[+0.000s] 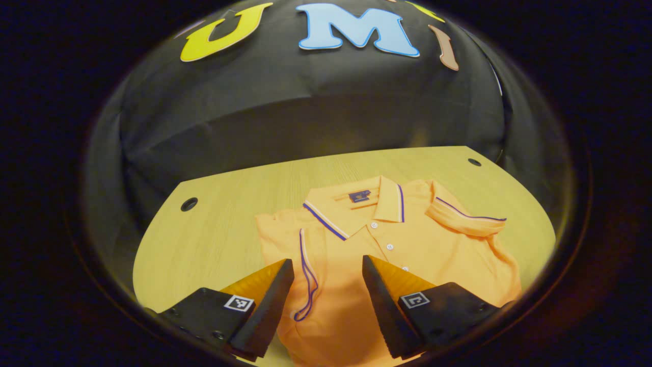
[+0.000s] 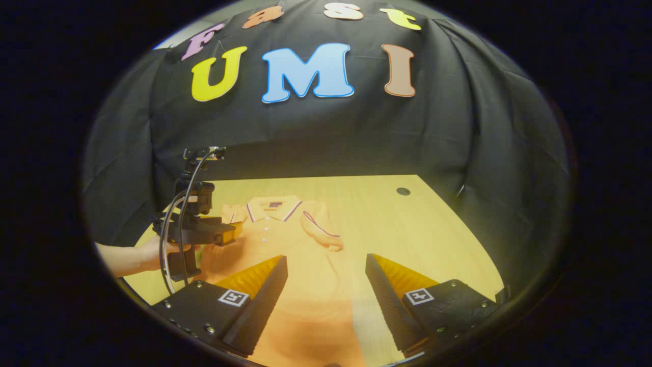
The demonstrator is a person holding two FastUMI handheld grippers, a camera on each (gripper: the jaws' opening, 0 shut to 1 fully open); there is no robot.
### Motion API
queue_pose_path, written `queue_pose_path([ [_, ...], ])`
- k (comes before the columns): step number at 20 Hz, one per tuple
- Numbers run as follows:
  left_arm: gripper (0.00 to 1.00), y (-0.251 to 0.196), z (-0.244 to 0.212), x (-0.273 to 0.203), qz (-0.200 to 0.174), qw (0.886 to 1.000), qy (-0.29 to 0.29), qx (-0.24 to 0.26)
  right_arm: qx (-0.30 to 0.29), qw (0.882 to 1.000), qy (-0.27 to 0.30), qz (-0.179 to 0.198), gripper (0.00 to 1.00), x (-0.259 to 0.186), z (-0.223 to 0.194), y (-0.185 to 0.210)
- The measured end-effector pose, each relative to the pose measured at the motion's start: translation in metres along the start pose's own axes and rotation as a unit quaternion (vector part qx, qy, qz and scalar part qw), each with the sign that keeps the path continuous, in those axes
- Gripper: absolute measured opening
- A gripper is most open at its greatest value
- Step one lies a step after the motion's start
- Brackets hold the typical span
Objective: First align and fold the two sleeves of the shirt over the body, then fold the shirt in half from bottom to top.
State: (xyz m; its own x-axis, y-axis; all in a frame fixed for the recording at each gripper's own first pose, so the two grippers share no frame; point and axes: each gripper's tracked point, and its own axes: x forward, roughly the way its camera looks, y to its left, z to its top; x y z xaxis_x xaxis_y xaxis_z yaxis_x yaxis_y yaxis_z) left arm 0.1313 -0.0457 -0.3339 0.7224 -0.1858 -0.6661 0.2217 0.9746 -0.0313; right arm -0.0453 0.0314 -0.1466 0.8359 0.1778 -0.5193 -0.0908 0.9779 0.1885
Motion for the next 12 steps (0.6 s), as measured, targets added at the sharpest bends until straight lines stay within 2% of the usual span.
queue_pose_path([
  [1, 0.91, -0.001, -0.003, -0.009, 0.001, 1.000, 0.000, -0.005, -0.006, 1.000, 0.003, 0.004, 0.95, -0.001, -0.005, 0.000],
  [2, 0.96, -0.002, -0.007, -0.019, 0.002, 1.000, 0.000, -0.009, -0.012, 1.000, 0.006, 0.010, 0.95, -0.002, -0.011, 0.000],
  [6, 0.99, -0.005, -0.036, -0.066, 0.012, 1.000, 0.008, -0.020, -0.039, 0.998, 0.026, 0.038, 0.96, -0.009, -0.043, 0.000],
  [9, 0.96, -0.005, -0.062, -0.109, 0.021, 1.000, 0.011, -0.017, -0.050, 0.996, 0.039, 0.061, 0.96, -0.018, -0.068, -0.002],
  [12, 0.99, -0.010, -0.092, -0.147, 0.024, 0.999, 0.022, -0.023, -0.059, 0.994, 0.049, 0.074, 0.95, -0.030, -0.091, -0.007],
])
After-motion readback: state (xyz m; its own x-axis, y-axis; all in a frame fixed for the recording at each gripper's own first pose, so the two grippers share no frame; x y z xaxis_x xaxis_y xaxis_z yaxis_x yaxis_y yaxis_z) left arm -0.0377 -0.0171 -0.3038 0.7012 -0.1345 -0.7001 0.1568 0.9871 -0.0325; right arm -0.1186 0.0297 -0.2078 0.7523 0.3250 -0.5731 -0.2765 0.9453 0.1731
